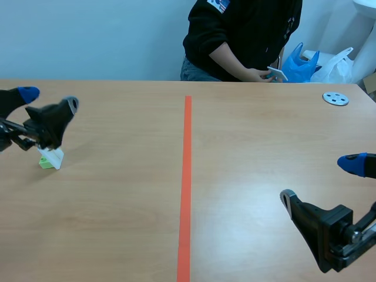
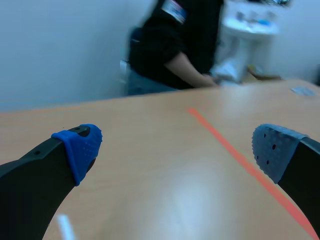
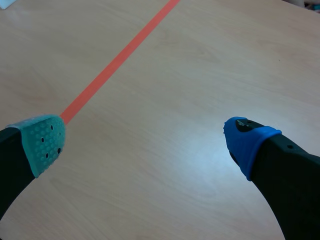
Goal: Sort the leaf by its shape. The table is split by an orange tape line. A compound leaf with several leaflets goes to the left side, a simple leaf with one blade goes to the right side. Return to the home posture when a red brick is placed on the table.
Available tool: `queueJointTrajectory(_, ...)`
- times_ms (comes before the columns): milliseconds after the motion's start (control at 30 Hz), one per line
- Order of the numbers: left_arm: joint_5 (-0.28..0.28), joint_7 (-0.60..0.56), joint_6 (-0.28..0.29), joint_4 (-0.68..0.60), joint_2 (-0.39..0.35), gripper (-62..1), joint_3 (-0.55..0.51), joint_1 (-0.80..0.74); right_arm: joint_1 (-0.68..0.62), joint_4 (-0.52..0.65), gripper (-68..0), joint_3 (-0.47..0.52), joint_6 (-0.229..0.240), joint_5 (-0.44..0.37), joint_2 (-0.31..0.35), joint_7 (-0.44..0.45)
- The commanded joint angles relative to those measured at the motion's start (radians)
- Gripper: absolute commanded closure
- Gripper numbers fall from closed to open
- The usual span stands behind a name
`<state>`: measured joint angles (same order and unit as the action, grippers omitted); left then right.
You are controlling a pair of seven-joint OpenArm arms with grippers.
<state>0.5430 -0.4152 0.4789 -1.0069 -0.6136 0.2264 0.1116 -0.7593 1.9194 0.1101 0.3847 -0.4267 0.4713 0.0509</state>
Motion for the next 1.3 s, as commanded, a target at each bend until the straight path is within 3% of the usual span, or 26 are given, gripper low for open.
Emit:
queueJointTrajectory(0,-0.003,0.006,0.011,-0.062,-0.013,-62.3,-0.008,-0.038,0.011,0.004,-67.9,0.011,0.001,-0.007,0.005,0.012)
queueJointTrajectory(133,-0.048,0.078,0.011,-0.239,-0.021,-62.3,-0.014,-0.154,0.011,0.004,-67.9,0.011,0.001,-0.008,0.005,0.011)
queueJointTrajectory(333,-0.07,0.205,0.003,-0.478,-0.019,-62.3,-0.027,-0.315,0.011,0.004,-67.9,0.011,0.001,-0.008,0.005,0.012)
queueJointTrajectory(600,-0.109,0.271,-0.031,-0.672,-0.01,-62.3,-0.042,-0.491,0.011,0.004,-67.9,0.011,0.005,-0.008,0.005,0.011)
queueJointTrajectory(1000,-0.144,0.285,-0.077,-0.741,0.1,-62.3,-0.051,-0.58,0.011,0.004,-67.9,0.011,0.005,-0.008,0.005,0.011)
queueJointTrajectory(1267,-0.17,0.285,-0.103,-0.741,0.106,-62.3,-0.051,-0.579,0.011,0.004,-67.9,0.011,0.005,-0.008,0.005,0.011)
